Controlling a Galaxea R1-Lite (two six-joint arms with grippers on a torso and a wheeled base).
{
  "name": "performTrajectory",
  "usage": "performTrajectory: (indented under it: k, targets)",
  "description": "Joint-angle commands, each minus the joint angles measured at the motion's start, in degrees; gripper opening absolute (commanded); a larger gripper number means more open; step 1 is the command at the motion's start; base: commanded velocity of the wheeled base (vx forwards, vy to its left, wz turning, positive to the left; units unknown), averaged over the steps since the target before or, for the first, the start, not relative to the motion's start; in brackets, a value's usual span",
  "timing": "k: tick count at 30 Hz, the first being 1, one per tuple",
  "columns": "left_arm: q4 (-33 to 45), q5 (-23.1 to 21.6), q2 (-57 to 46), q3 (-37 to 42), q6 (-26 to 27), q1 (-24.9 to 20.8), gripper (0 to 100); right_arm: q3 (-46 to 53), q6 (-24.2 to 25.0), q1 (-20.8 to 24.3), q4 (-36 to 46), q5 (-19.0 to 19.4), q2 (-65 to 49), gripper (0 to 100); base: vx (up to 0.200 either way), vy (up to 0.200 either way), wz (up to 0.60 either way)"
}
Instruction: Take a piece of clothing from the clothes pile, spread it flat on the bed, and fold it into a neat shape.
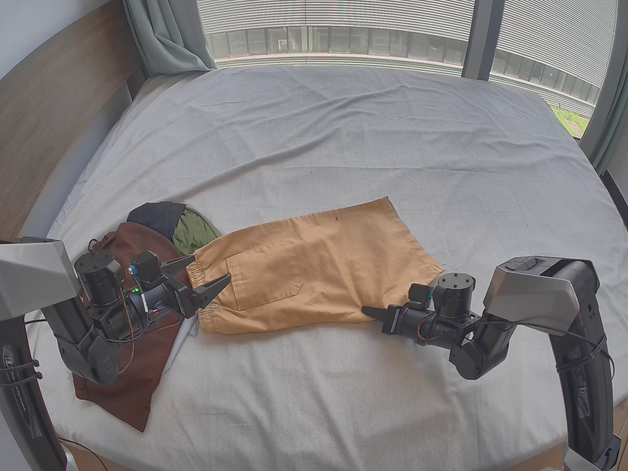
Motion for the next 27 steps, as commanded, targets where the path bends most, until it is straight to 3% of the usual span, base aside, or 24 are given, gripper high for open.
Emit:
performTrajectory:
  k: [1,27]
  targets:
    - [-0.1,0.0,0.1,0.2,0.0,-0.1,100,3.9,-1.0,-0.2,-1.2,0.1,-2.6,0,0.000,0.000,0.00]
    - [-0.1,-0.9,0.5,0.0,-0.5,-0.6,100,27.0,-7.3,0.0,-4.3,-1.7,-9.2,0,0.000,0.000,0.00]
